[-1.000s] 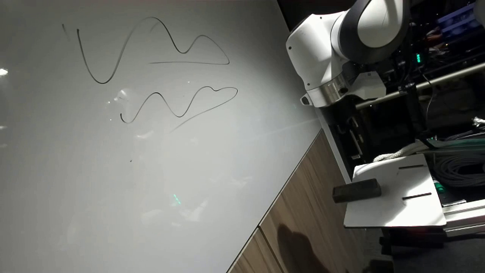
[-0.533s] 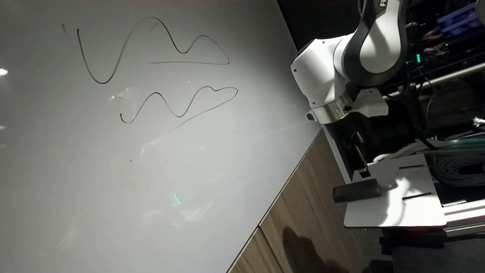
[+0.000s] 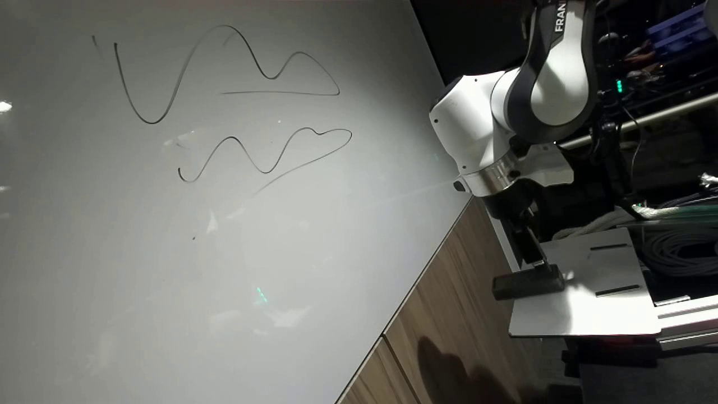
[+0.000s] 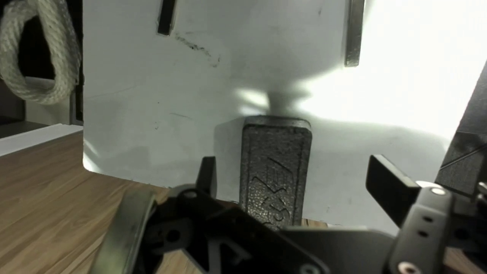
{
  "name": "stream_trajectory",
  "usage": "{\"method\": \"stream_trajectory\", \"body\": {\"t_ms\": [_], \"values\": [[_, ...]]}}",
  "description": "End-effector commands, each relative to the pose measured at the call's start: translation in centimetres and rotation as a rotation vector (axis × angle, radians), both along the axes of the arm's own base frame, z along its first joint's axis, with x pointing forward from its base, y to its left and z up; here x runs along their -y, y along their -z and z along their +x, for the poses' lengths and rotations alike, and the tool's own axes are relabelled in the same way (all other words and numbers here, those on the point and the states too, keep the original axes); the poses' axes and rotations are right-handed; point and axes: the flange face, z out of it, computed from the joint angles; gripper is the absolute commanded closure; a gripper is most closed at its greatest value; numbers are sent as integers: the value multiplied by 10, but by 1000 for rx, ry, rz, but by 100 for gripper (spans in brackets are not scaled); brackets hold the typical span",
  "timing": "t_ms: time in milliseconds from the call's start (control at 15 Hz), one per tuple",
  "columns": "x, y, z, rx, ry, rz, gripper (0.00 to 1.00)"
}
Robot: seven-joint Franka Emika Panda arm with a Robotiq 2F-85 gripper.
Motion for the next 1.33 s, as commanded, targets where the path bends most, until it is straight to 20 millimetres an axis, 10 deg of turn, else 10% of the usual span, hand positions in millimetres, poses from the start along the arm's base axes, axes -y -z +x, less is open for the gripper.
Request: {"method": "stream_trajectory", "body": {"t_ms": [0, 1267], "values": [[3, 7, 13, 6, -15, -8, 0], [2, 29, 27, -44, 1, 12, 0]]}}
